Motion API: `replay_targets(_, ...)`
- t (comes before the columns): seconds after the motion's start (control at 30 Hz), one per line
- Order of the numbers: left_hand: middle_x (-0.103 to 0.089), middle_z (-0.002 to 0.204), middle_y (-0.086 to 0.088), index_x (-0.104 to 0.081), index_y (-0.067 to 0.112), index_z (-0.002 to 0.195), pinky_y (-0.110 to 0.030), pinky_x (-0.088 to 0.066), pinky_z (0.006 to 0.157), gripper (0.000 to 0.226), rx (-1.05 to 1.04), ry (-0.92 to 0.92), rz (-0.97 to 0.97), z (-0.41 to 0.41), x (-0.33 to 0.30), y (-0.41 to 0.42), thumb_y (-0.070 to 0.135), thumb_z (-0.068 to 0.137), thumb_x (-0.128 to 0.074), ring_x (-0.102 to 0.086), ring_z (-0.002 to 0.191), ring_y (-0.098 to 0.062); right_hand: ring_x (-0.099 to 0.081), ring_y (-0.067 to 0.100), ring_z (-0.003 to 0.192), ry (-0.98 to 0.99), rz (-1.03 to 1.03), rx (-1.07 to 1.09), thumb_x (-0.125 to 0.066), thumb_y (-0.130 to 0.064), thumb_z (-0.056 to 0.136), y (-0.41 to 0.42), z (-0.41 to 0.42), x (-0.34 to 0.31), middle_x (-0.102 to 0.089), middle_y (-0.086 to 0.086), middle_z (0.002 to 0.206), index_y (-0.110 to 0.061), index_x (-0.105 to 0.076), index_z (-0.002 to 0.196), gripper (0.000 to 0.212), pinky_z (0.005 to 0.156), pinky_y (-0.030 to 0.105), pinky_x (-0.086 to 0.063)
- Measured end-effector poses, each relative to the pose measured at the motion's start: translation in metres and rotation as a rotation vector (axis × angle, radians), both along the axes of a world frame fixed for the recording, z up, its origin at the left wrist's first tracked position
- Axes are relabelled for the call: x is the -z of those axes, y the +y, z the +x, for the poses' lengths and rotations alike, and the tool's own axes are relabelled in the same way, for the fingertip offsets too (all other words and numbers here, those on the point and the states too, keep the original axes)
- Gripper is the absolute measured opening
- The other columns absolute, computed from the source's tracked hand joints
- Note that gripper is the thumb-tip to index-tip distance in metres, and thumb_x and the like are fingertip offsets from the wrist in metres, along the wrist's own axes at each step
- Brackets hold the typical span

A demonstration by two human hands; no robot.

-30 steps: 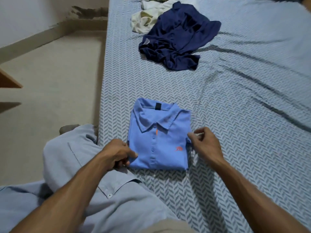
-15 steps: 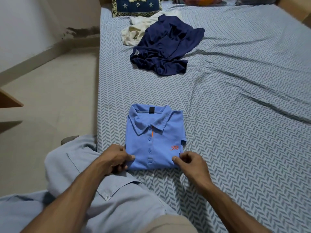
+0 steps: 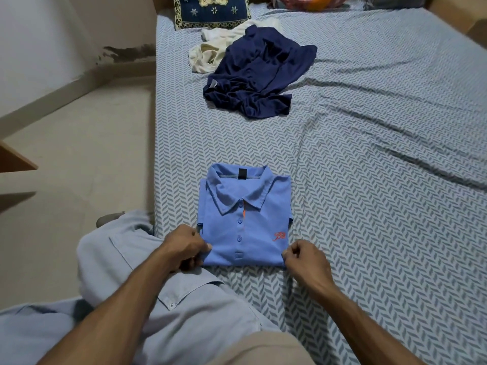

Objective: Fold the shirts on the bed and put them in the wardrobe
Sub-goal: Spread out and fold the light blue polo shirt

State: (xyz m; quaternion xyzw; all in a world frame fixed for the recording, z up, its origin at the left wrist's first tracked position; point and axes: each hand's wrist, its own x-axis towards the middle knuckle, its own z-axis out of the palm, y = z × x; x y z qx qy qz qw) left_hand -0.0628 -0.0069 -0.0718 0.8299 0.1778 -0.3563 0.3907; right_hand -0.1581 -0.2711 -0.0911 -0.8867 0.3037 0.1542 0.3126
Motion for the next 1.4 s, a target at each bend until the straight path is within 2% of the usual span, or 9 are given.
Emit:
replay_targets(0.1,-0.070,0.068,-0.012,-0.062,0.012,0.072,-0.032,-0.052,0.055,0.012,0.016,-0.225,0.234,0.008,-0.003,-0.003,0.021,0.074,-0.070,-0.066,0.059,-0.027,-0.064,0.025,0.089,-0.067,-0.050,0.014,-0.064,-0.052,0.085,-0.008,0.021,-0.002,-0.068,-0.001,0.093,-0.022,-0.060,0.100,0.033,0.081,0.036,-0.050)
replay_targets(0.27,-0.066,0.114,-0.014,-0.057,0.007,0.117,-0.039,-0.047,0.086,0.055,-0.056,-0.424,0.309,0.047,0.000,-0.020,0.052,0.087,-0.069,-0.061,0.108,-0.037,-0.064,0.034,0.102,-0.096,-0.040,0.141,-0.061,-0.064,0.082,-0.014,0.090,-0.004,-0.065,0.011,0.111,-0.008,-0.057,0.120,0.068,0.084,0.041,-0.052)
replay_targets(0.43,-0.067,0.091,-0.015,-0.061,0.004,0.102,-0.032,-0.041,0.056,0.061,-0.016,-0.313,0.225,0.081,0.018,-0.034,0.062,0.084,-0.065,-0.065,0.083,-0.034,-0.055,0.025,0.054,-0.077,0.356,0.279,-0.075,-0.042,0.073,-0.018,0.129,0.001,-0.056,0.010,0.059,-0.011,-0.049,0.061,0.042,0.052,0.035,-0.039)
replay_targets(0.6,-0.070,0.080,-0.012,-0.067,0.009,0.088,-0.030,-0.048,0.057,0.030,-0.047,-0.180,0.086,0.094,0.019,-0.038,0.039,0.087,-0.070,-0.066,0.071,-0.028,-0.072,0.035,0.080,0.003,0.546,0.317,-0.080,-0.027,0.078,-0.018,0.143,-0.003,-0.074,0.017,0.089,0.000,-0.070,0.094,0.033,0.067,0.042,-0.058)
replay_targets(0.77,-0.076,0.101,-0.018,-0.072,0.014,0.100,-0.049,-0.059,0.078,0.020,-0.368,-0.229,-0.451,0.084,0.016,-0.028,0.032,0.099,-0.064,-0.071,0.088,-0.035,-0.073,0.031,0.089,-0.172,0.811,0.272,-0.067,-0.024,0.087,-0.019,0.142,-0.013,-0.077,0.013,0.099,-0.011,-0.071,0.111,0.027,0.078,0.049,-0.059)
replay_targets(1.0,-0.049,0.076,-0.026,-0.063,-0.001,0.113,-0.025,-0.040,0.044,0.045,-0.422,-0.314,-0.679,0.073,-0.050,0.008,0.041,0.098,-0.059,-0.041,0.039,-0.023,-0.072,0.028,0.105,-0.347,1.042,-0.023,-0.061,-0.028,0.099,0.003,0.155,-0.083,-0.075,0.007,0.116,-0.019,-0.063,0.130,0.033,0.075,0.038,-0.059)
replay_targets(1.13,-0.076,0.095,-0.013,-0.069,0.007,0.111,-0.033,-0.057,0.060,0.023,-0.439,-0.428,-0.776,0.059,-0.107,0.030,0.021,0.093,-0.070,-0.072,0.080,-0.028,-0.073,0.027,0.102,-0.449,1.075,-0.271,-0.069,-0.013,0.093,0.035,0.162,-0.134,-0.076,0.006,0.112,-0.025,-0.064,0.120,0.030,0.074,0.037,-0.061)
replay_targets(1.3,-0.076,0.095,-0.014,-0.071,0.003,0.104,-0.032,-0.060,0.063,0.023,-0.545,-0.550,-0.804,0.036,-0.160,0.080,0.008,0.082,-0.077,-0.074,0.080,-0.026,-0.070,0.039,0.103,-0.501,1.057,-0.432,-0.085,-0.001,0.075,0.089,0.174,-0.187,-0.070,0.020,0.118,-0.028,-0.064,0.117,0.054,0.083,0.054,-0.060)
replay_targets(1.4,-0.075,0.103,-0.017,-0.070,0.002,0.110,-0.035,-0.062,0.070,0.034,-0.605,-0.617,-0.837,0.023,-0.189,0.117,0.011,0.079,-0.078,-0.073,0.084,-0.027,-0.072,0.040,0.098,-0.495,1.048,-0.423,-0.090,-0.002,0.069,0.131,0.183,-0.217,-0.071,0.023,0.114,-0.005,-0.061,0.124,0.062,0.073,0.047,-0.062)
